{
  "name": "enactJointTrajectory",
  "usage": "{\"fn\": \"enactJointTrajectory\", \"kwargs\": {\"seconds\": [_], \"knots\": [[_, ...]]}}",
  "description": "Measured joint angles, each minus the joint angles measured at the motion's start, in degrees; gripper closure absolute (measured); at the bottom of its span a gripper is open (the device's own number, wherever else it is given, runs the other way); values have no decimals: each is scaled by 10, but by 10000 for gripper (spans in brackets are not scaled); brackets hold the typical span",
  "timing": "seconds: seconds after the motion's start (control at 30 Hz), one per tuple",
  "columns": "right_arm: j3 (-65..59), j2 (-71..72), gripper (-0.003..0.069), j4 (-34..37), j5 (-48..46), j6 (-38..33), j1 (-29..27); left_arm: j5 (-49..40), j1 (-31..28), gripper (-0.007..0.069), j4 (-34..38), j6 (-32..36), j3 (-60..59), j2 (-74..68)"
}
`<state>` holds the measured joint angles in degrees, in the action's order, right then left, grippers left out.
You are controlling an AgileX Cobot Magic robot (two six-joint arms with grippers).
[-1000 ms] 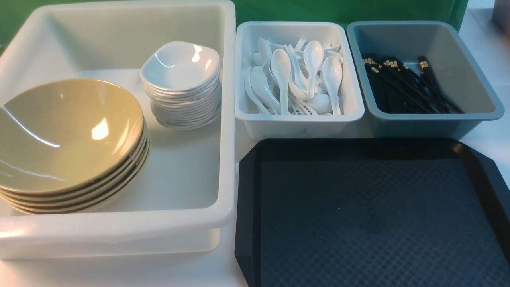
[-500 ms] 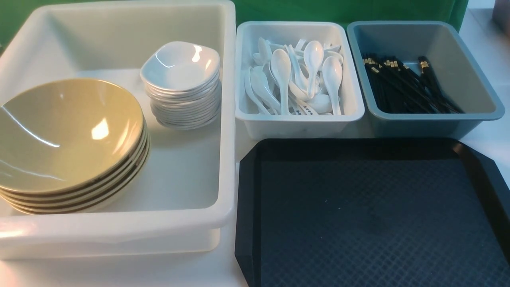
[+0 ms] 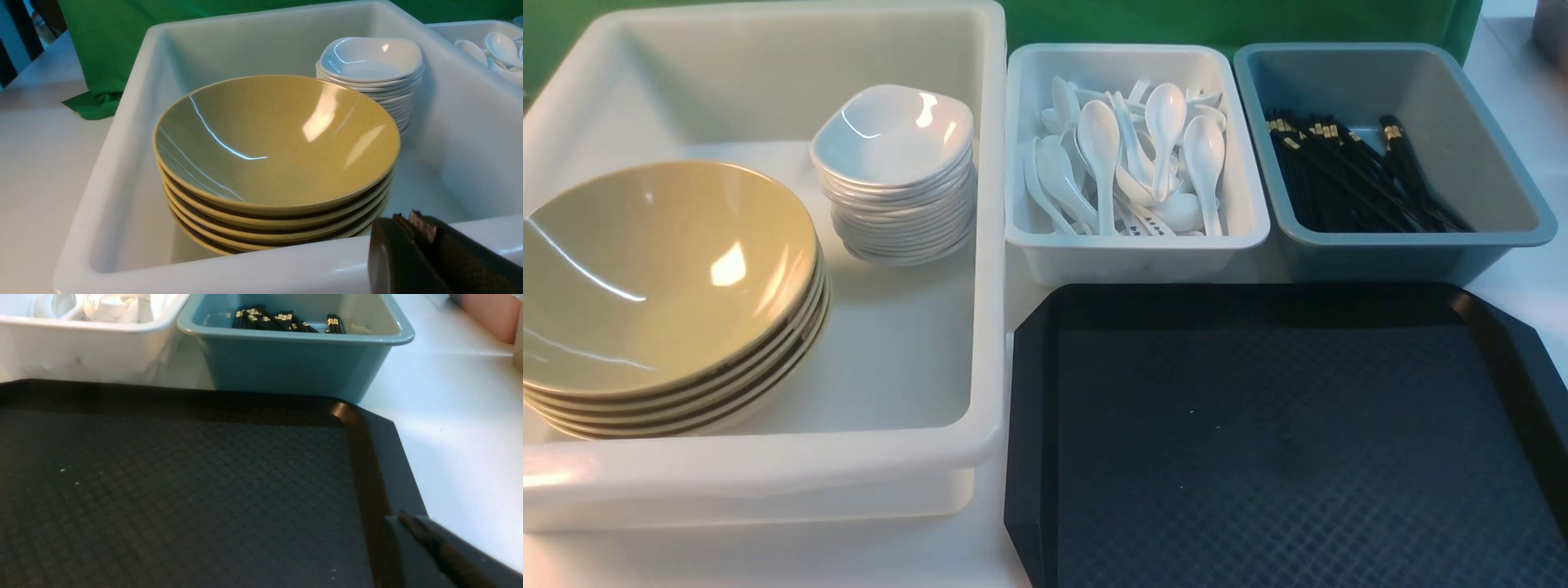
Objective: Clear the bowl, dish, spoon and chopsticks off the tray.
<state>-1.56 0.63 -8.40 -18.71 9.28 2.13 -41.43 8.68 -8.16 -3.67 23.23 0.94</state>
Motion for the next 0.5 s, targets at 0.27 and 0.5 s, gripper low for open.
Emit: {"fn": "enactJointTrajectory", "kwargs": {"seconds": [0.27, 0.5], "knots": [[0, 0, 622, 0, 0, 0, -9, 0, 0, 636, 0, 0, 0, 0], [0, 0, 619, 0, 1, 0, -62, -1, 0, 636, 0, 0, 0, 0]]}}
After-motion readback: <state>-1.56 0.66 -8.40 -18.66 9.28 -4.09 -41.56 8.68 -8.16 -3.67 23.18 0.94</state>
